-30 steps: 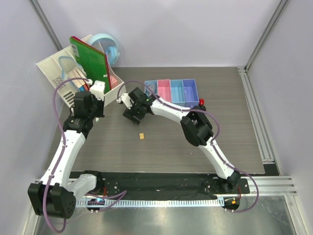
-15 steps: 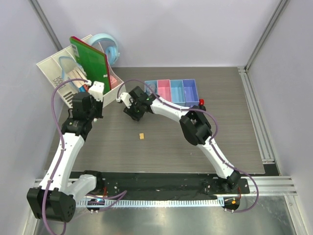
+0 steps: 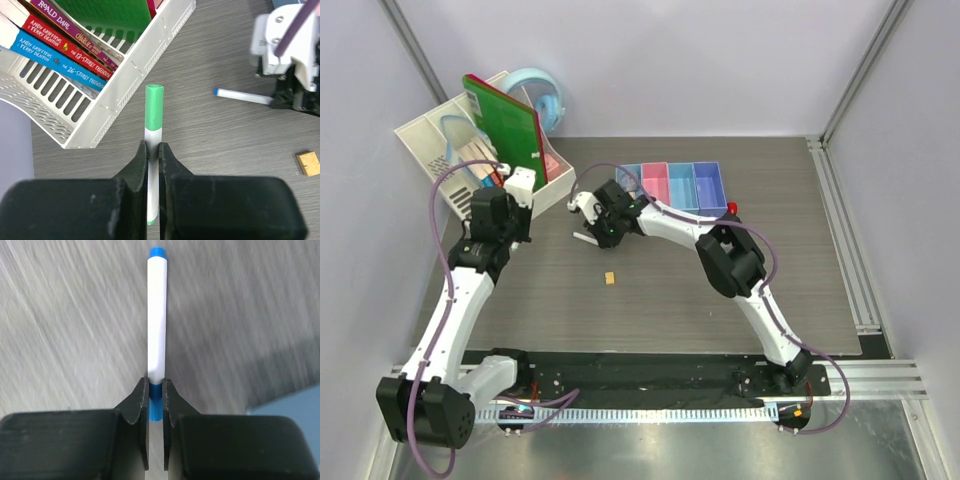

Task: Sort the stationery into containers
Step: Place the pen in the storage box, then pick up the pen from the center of the board.

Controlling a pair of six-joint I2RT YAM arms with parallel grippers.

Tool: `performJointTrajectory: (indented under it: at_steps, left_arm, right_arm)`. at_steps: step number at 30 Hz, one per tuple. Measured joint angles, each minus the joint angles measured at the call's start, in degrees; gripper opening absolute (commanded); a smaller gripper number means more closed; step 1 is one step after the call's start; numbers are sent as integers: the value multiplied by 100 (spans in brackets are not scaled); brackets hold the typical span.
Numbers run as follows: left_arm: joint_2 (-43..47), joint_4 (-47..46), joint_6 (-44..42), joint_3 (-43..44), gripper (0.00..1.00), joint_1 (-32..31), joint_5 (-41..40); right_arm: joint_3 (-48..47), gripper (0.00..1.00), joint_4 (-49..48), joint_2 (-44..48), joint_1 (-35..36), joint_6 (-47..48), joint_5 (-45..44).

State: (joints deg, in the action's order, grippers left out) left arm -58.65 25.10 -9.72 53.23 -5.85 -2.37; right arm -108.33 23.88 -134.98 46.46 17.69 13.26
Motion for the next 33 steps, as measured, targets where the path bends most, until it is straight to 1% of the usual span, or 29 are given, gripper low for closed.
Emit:
performJointTrajectory:
  at_steps: [8, 13, 16, 20, 24, 29, 33]
  left_arm:
    - [-466, -149, 17, 7, 0, 44, -17]
    - [-916, -214, 105, 146, 0, 74, 50]
    - [-1172, -223, 197, 332, 0, 74, 243]
    - [-1661, -249, 330, 741, 0, 74, 789]
    - [-2361, -240, 529, 1248, 0, 74, 1587]
    - [-3254, -271, 850, 1893, 0, 66, 2601]
    - [-4013, -308, 1123, 2594, 0, -52, 3340]
  right_arm:
    - [723, 5, 664, 962, 37, 155, -584]
    - [879, 3, 859, 1836, 81, 256, -883]
    - [962, 3, 872, 2302, 149, 343, -1088]
    - [1226, 3, 887, 2747, 201, 522, -1602]
    - [1705, 3, 920, 3147, 195, 811, -2295]
    - [2374, 3, 977, 3700, 76, 1180, -3034]
    - [2859, 3, 905, 4183, -105, 1471, -3521]
